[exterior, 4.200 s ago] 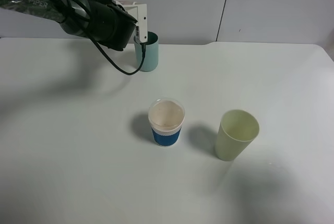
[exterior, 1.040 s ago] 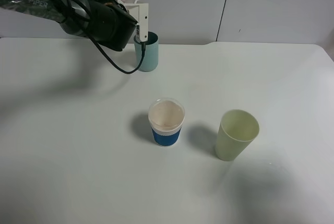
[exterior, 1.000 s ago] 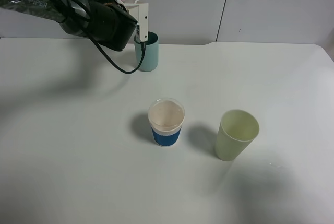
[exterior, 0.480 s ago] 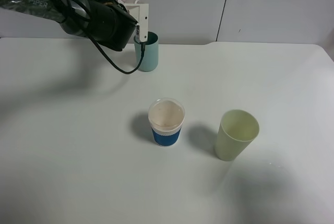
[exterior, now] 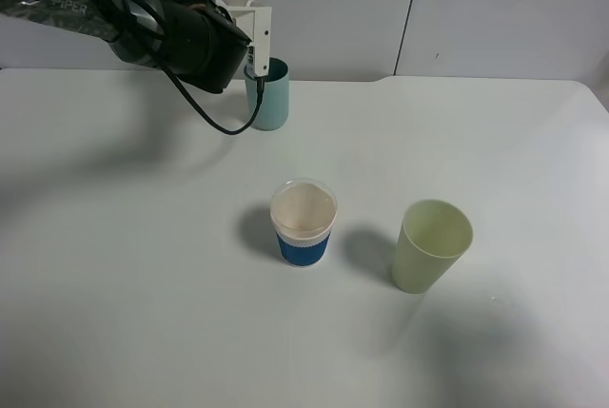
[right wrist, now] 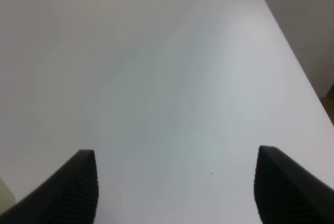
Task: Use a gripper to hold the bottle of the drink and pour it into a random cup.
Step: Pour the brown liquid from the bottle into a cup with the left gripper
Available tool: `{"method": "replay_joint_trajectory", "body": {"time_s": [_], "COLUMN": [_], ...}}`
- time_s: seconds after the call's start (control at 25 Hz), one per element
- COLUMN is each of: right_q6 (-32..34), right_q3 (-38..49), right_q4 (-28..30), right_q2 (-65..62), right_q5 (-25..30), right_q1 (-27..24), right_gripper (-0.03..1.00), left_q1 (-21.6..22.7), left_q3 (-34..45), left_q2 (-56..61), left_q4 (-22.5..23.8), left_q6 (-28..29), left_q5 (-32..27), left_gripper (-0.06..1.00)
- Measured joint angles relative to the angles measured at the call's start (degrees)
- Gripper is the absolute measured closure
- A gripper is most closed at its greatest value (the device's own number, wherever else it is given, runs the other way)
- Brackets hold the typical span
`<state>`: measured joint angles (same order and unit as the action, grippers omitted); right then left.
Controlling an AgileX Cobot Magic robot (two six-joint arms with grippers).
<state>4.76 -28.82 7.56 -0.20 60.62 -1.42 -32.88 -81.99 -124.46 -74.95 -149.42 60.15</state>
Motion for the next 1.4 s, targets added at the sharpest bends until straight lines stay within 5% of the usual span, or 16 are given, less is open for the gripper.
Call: {"method": "replay_joint_trajectory", "body": {"time_s": [1.4], "right_q6": [0.0], "right_q3": [0.0], "right_q4": [0.0], "right_q2": [0.0], "right_q5": [0.0], "right_q1": [0.0], "right_gripper": [0.33], "left_q1": [0.0], "left_q3": [0.0], "left_q2": [0.0], "left_q4": [2.75], "left_q6": [-1.3], "left_q5": [1.56], "left_gripper": [0.58]}}
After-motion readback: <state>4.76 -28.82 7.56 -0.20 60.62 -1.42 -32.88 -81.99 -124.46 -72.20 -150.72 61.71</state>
